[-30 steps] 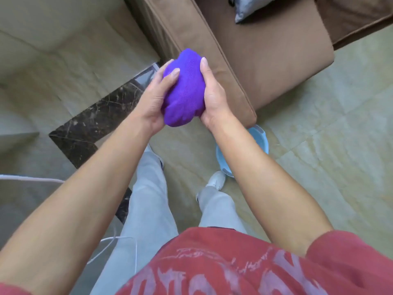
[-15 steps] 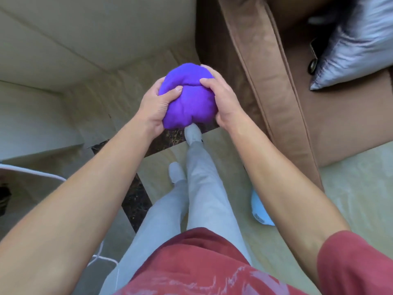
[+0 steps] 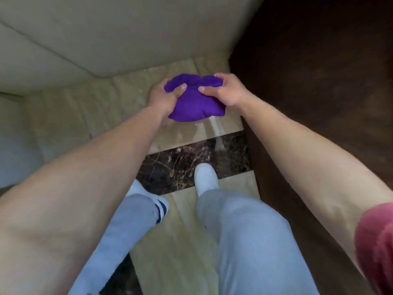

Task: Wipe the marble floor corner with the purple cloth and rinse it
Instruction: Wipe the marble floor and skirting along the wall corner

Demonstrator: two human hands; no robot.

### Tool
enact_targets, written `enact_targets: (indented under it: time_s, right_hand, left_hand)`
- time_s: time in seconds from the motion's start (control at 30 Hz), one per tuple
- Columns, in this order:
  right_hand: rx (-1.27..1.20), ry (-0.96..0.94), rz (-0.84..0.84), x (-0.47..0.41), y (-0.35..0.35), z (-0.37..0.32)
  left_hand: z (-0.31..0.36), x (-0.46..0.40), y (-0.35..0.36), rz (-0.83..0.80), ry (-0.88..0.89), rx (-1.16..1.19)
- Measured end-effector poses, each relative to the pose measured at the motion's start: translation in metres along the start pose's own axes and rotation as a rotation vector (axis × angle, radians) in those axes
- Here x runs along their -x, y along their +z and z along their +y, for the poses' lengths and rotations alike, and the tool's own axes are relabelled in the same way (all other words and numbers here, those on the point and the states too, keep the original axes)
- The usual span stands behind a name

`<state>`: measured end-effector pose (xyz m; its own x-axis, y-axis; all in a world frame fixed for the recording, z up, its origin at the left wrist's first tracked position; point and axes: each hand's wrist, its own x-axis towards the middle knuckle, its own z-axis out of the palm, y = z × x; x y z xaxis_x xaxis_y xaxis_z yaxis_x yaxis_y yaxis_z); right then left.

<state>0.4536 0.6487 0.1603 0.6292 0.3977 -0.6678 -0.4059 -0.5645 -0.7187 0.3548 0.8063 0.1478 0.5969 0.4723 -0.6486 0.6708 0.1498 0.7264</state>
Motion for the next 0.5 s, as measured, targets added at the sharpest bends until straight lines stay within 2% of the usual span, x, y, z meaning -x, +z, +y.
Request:
enact_targets:
  time_s: [0.17,0.33,0.4,0.5]
  right_hand:
    - [0.172,-0.06,0.048,-0.136,0.022,0.075]
    - [0.352,-0.14,0.144,-0.213,0.027,0.115]
    - [0.521,-0.184,0.273,-0.234,0.03,0.125]
    - [0.757,-0.3,0.615,-0.233,0.041,0.131]
  left_hand:
    - [-0.085,-0.13,0.019,-0.027,0.106,-0.092]
    - [-0.117,-0.21,0.031,-0.03,0.214,-0.279]
    - [-0.124,-0.23,0.025,0.058,0.284,-0.37]
    - [-0.144,-0.235,-0.002,0.217,0.347,-0.578]
